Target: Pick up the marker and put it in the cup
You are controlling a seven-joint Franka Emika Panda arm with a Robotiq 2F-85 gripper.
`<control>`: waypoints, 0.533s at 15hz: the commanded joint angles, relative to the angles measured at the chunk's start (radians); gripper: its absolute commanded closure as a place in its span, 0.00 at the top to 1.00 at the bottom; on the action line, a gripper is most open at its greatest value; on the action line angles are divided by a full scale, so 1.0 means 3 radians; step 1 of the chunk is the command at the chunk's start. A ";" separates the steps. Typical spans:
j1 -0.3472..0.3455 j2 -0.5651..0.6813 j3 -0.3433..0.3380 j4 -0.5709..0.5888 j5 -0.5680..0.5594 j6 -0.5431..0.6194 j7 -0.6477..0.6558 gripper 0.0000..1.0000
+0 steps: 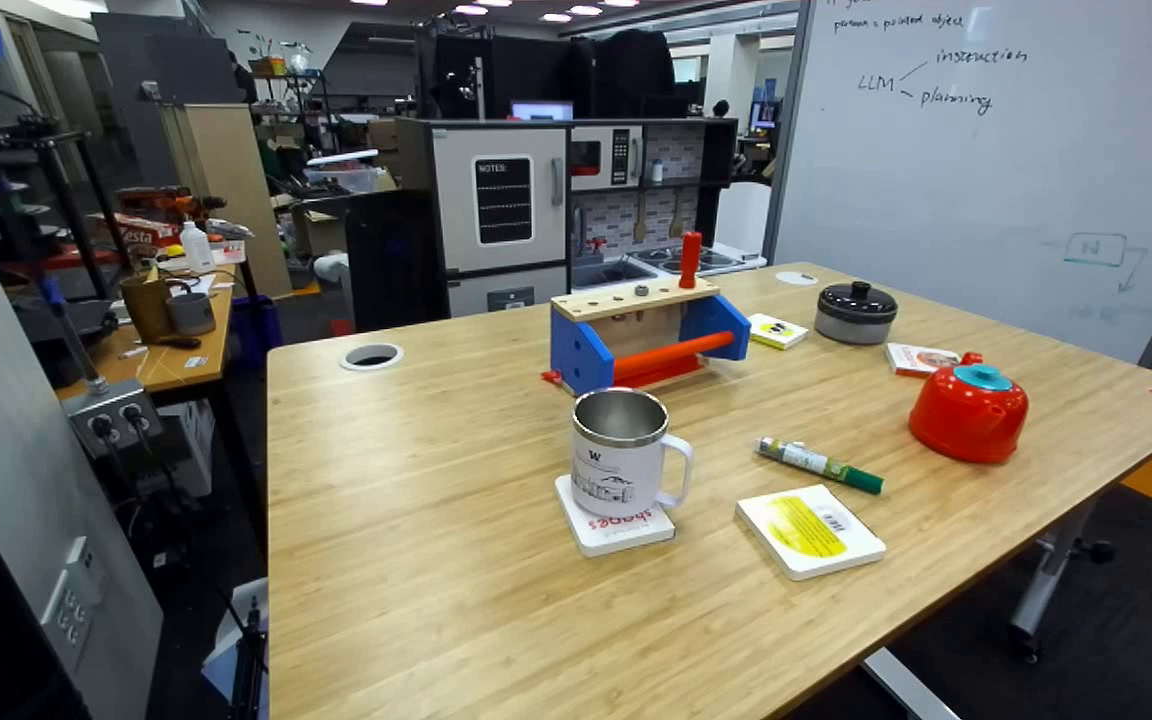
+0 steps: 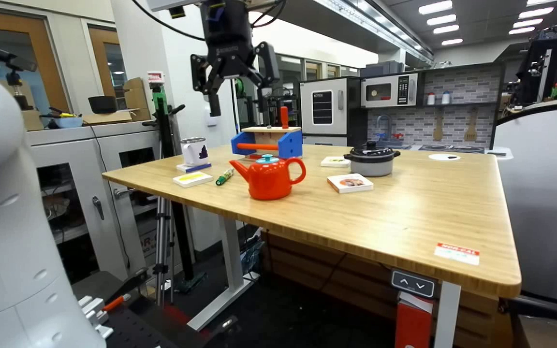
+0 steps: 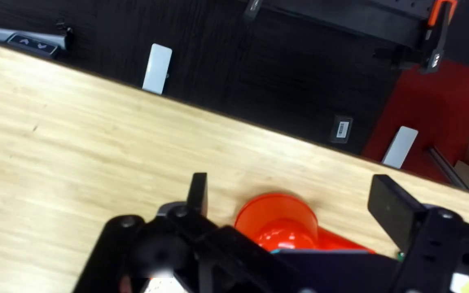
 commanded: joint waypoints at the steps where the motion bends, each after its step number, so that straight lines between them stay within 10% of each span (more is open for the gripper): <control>1: 0.0090 0.0632 0.0062 0.0561 -0.0093 0.0053 -0.0143 1.00; 8: 0.0373 0.1262 0.0421 0.1177 0.0027 -0.0014 -0.0256 1.00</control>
